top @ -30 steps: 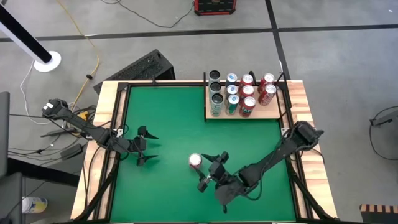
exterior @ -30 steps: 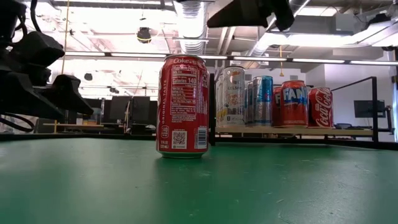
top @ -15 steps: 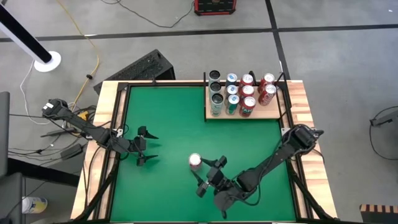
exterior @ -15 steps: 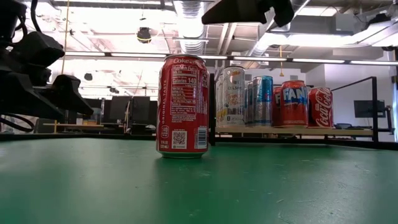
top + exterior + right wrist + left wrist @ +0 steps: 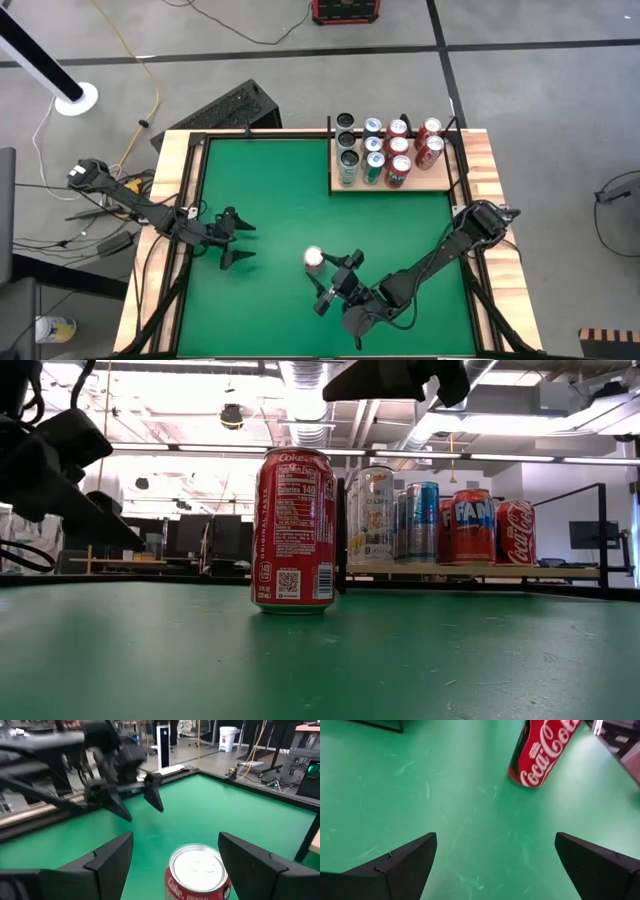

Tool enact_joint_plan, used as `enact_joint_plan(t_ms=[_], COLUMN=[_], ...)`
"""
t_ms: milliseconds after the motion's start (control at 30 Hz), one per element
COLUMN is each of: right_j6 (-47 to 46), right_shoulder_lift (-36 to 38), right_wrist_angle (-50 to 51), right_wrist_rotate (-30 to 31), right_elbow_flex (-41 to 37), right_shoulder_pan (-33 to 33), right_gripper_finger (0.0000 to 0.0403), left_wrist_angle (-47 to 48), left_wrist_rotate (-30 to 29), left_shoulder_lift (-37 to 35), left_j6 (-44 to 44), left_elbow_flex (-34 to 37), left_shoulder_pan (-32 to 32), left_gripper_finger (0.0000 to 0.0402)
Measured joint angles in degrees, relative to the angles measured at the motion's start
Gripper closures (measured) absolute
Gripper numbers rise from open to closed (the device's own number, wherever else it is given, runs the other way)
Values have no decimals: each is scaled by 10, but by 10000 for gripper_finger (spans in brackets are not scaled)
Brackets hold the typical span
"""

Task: Sort soda cans
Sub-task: Put the red soda can on the shelf align with the other red soda cans

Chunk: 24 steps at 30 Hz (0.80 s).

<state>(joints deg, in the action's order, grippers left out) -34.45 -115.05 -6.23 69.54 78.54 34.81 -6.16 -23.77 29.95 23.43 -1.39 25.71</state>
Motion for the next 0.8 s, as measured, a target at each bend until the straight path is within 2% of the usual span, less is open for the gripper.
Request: enact_joint_plan(t_ms=[233, 367, 533, 800], right_j6=[9, 25, 24, 9], right_shoulder_lift=[-5, -6, -6, -6], right_wrist_angle=[31, 34, 39, 58], right_wrist_rotate=[3, -11, -59, -78], right_elbow_flex=[-1, -1, -1, -1], right_shoulder_pan=[-15, -25, -38, -46], right_gripper_finger=[86, 86, 86, 86], left_wrist_angle=[-11, -11, -10, -10], left_wrist_rotate=[6, 9, 3, 0], left_shoulder_lift=[0, 0, 0, 0], left_j6=[2, 2, -4, -4], left_elbow_flex=[0, 0, 0, 0], left_shoulder_pan=[0, 0, 0, 0], left_gripper_finger=[10, 10, 10, 10])
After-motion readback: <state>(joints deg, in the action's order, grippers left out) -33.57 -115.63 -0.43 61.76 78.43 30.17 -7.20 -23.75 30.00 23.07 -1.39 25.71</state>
